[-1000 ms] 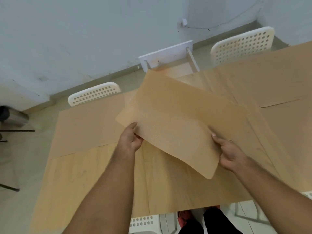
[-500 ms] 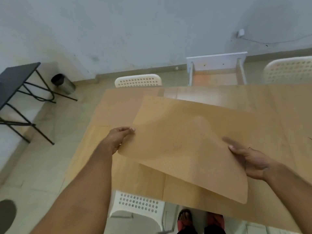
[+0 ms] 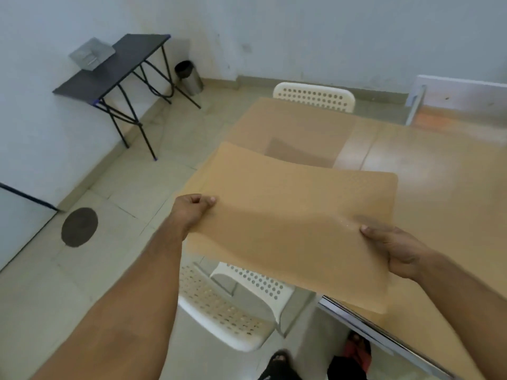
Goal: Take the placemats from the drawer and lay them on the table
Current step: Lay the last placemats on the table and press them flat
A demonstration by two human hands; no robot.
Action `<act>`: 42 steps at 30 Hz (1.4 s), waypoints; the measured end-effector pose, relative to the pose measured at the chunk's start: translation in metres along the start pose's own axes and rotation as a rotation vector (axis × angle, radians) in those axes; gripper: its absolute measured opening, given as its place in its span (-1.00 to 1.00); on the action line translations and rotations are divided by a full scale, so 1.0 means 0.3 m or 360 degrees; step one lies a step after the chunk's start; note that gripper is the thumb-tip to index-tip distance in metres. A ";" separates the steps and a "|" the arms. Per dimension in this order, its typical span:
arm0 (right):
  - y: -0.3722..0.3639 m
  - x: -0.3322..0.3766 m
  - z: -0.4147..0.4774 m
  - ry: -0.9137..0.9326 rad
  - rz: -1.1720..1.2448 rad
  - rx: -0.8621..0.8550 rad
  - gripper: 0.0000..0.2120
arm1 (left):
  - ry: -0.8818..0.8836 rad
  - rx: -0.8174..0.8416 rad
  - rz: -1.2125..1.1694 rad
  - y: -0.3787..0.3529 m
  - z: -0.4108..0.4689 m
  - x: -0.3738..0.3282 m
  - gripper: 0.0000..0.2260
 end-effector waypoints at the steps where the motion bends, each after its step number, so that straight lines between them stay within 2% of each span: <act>1: -0.048 -0.018 -0.005 0.0041 -0.0017 -0.0012 -0.84 | 0.0003 -0.0059 -0.0017 0.041 0.008 0.020 -0.69; 7: -0.332 -0.123 -0.066 0.0288 -0.0089 -0.0199 -0.72 | -0.0070 -0.0261 -0.0115 0.284 0.086 0.122 -0.87; 9: -0.434 -0.178 -0.107 0.0344 -0.0074 -0.0273 -0.70 | -0.0089 -0.0260 -0.0121 0.367 0.136 0.160 -0.90; 13: -0.637 -0.282 -0.213 0.0430 0.0038 -0.0500 -0.84 | -0.0102 -0.0200 -0.0144 0.523 0.221 0.237 -0.93; 19: -0.816 -0.346 -0.313 0.0606 0.0046 -0.0736 -0.73 | -0.0162 -0.0126 -0.0178 0.660 0.334 0.283 -0.92; 27: -0.797 -0.357 -0.340 0.0590 0.0075 -0.1063 -0.52 | -0.0274 0.0104 -0.0224 0.562 0.390 0.231 -0.99; 30: -0.794 -0.343 -0.325 0.0582 0.0102 -0.1195 -0.42 | -0.0319 0.0137 -0.0210 0.505 0.392 0.184 -0.94; 34: -0.814 -0.294 -0.293 0.0586 0.0111 -0.1324 -0.43 | -0.0381 0.0203 -0.0173 0.433 0.428 0.111 -0.97; 42: -0.842 -0.189 -0.082 0.0544 -0.0082 -0.1520 -0.42 | -0.0447 0.0208 0.0055 0.199 0.637 0.024 -0.85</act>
Point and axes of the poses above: each hand's wrist, its own z-axis towards the middle knuckle, its own y-axis out of the back of the hand, x = y × z, the point moved 1 cm from there along z, towards the middle knuckle, and after that the axes turned 15 degrees about -x, right-handed, at the moved point
